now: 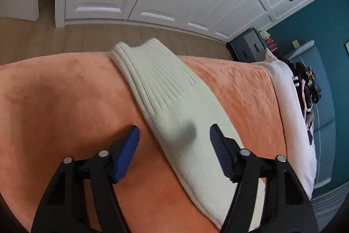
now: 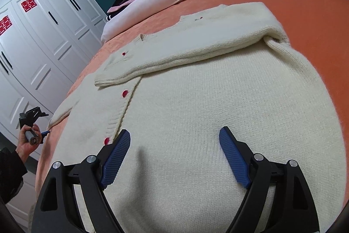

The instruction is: Fold small clothes

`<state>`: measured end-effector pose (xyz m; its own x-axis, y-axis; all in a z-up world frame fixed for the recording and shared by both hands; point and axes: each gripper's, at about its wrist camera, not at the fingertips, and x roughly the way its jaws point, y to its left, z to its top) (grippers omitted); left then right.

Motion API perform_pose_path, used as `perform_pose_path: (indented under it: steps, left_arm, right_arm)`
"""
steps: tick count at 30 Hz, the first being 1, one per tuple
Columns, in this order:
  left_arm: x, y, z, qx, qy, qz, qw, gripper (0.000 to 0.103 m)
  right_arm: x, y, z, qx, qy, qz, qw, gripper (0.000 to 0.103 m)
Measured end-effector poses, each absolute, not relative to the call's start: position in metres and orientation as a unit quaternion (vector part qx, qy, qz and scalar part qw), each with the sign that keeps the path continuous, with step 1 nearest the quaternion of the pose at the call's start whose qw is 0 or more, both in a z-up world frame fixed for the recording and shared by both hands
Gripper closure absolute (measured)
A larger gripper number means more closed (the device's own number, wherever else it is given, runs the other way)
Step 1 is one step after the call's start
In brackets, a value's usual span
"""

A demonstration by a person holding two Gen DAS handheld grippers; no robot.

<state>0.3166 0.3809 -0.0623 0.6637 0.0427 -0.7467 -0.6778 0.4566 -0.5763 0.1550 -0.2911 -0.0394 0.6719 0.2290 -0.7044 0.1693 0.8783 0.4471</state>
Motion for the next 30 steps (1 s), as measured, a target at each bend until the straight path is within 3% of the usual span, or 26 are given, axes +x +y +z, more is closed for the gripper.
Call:
perform_pose_path:
  steps: [1,3,8,12,16,17,19,20,23,26,28,30]
  left_arm:
    - [0.318,0.390,-0.064,-0.472,0.337,0.234,0.780,0.062]
    - [0.330,0.393,-0.061,-0.462,0.341,0.231,0.786,0.096]
    - [0.347,0.333,0.030,-0.344,0.281,0.128,0.887,0.096]
    - [0.332,0.186,0.119,-0.259,0.241,-0.055,0.934,0.096]
    - [0.295,0.029,0.131,-0.192,0.272,-0.220,0.917,0.095]
    - [0.288,-0.008,0.117,-0.172,0.297,-0.242,0.908,0.091]
    - [0.278,-0.060,0.076,-0.146,0.353,-0.255,0.888,0.071]
    - [0.272,-0.073,0.051,-0.143,0.380,-0.244,0.881,0.051]
    - [0.268,-0.066,-0.003,-0.191,0.434,-0.206,0.856,0.050]
    - [0.268,-0.019,-0.022,-0.238,0.444,-0.162,0.849,0.048]
    - [0.262,0.017,-0.024,-0.246,0.435,-0.122,0.857,0.039]
    - [0.270,0.056,-0.032,-0.271,0.437,-0.080,0.854,0.037]
  right_arm:
    - [0.156,-0.290,-0.040,0.243,0.406,0.016,0.881,0.022]
    - [0.157,-0.288,-0.040,0.238,0.409,0.015,0.881,0.020]
    - [0.157,-0.289,-0.040,0.243,0.406,0.021,0.881,0.018]
    - [0.156,-0.291,-0.041,0.253,0.399,0.027,0.881,0.018]
    - [0.155,-0.293,-0.041,0.261,0.395,0.031,0.880,0.018]
    - [0.154,-0.294,-0.041,0.264,0.394,0.033,0.880,0.018]
    - [0.154,-0.296,-0.040,0.273,0.391,0.037,0.878,0.018]
    - [0.152,-0.298,-0.040,0.279,0.388,0.039,0.878,0.018]
    - [0.147,-0.306,-0.031,0.296,0.382,0.024,0.875,0.019]
    - [0.144,-0.325,-0.011,0.310,0.356,0.009,0.881,0.017]
    - [0.160,-0.338,0.003,0.308,0.349,0.001,0.885,0.017]
    - [0.186,-0.350,0.012,0.310,0.346,-0.006,0.886,0.017]
